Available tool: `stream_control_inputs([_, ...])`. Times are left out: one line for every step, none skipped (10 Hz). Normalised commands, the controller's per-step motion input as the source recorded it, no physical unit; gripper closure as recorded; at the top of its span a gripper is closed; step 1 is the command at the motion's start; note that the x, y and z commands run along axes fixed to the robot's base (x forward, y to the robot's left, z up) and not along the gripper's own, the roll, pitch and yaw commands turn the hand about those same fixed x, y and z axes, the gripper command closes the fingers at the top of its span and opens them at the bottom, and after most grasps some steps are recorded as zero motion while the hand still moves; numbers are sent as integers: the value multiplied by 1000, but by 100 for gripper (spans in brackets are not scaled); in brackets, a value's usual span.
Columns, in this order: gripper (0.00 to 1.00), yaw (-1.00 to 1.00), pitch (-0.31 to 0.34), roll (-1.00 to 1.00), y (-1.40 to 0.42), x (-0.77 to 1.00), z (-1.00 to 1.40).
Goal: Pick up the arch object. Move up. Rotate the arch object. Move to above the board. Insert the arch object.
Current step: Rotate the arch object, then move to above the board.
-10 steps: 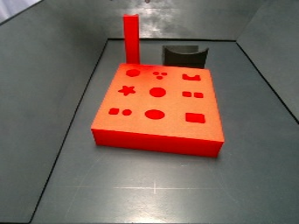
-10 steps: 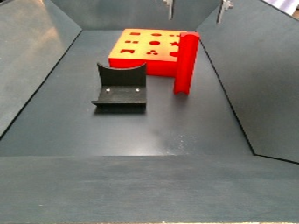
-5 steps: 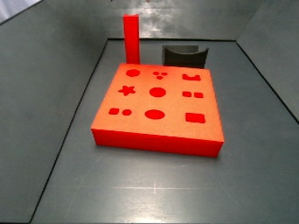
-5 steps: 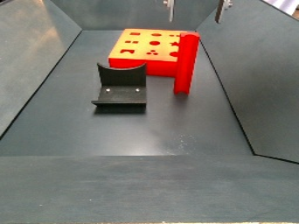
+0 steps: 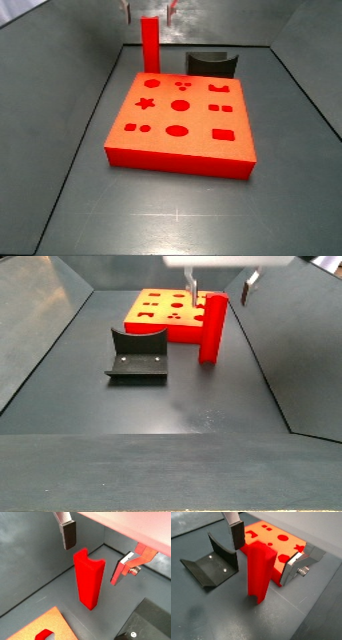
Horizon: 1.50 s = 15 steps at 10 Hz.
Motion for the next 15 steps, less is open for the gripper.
stream_control_inputs([0,34,-45,65,8,18,-539])
stream_control_inputs([0,28,-47,84,7,13,-345])
stream_control_inputs([0,23,-43,98,8,16,-206])
stream_control_inputs([100,17,-35,113,0,0,0])
stream_control_inputs([100,-235,-301,186,175,31,1000])
stream_control_inputs([100,-225,-284,178,174,25,1000])
stream_control_inputs([100,-171,-216,136,161,8,1000])
stream_control_inputs([100,-102,-113,81,149,3,1000])
stream_control_inputs([100,-79,-62,58,147,5,1000])
stream_control_inputs([100,-50,11,16,139,9,1000])
stream_control_inputs([100,-37,40,-9,134,11,1000])
stream_control_inputs([100,-28,65,-38,127,15,1000])
stream_control_inputs([100,-26,73,-50,121,17,1000])
stream_control_inputs([100,-26,75,-68,105,17,1000])
stream_control_inputs([100,-27,72,-83,84,11,874])
